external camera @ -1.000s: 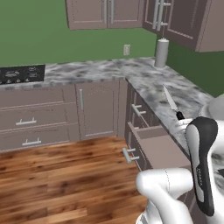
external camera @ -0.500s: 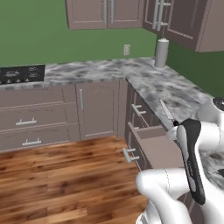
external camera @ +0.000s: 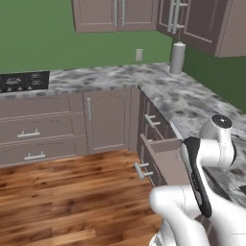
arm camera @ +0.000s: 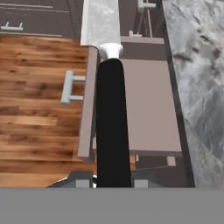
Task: Pick up the metallic utensils from the counter and place them in the open drawer. Make sure not to pick up any wooden utensils.
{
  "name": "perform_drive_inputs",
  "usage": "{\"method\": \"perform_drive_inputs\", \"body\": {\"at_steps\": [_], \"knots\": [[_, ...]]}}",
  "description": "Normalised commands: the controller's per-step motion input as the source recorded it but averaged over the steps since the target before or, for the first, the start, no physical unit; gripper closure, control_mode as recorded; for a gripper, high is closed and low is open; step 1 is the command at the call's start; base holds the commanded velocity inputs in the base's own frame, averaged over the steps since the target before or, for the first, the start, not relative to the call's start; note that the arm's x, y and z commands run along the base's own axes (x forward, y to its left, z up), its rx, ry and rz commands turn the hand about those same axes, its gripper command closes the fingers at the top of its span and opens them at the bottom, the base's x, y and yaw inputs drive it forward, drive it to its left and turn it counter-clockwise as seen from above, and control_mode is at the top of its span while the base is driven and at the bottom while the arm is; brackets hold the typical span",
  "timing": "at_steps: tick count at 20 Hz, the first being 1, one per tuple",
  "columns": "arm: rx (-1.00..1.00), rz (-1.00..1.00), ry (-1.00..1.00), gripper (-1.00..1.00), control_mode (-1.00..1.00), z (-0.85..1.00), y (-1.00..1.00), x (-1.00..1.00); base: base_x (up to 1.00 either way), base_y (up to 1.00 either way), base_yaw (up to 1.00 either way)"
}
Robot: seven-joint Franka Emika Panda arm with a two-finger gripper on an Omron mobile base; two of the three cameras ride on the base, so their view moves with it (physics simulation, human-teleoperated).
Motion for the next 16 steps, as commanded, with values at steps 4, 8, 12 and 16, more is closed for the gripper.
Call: {"method": "perform_drive_inputs", "body": {"at_steps": [4,8,12,16], "knots": [[-0.02,0.0,0.04,1.0,-1.0,-0.49,-0.26,0.4,0.0,0.0,0.0],[-0.03,0.0,0.11,1.0,-1.0,-0.59,-0.13,0.39,0.0,0.0,0.0],[0.0,0.0,0.15,1.0,-1.0,-0.54,-0.08,0.5,0.0,0.0,0.0],[0.0,0.0,0.13,1.0,-1.0,-0.46,-0.07,0.54,0.0,0.0,0.0]]}}
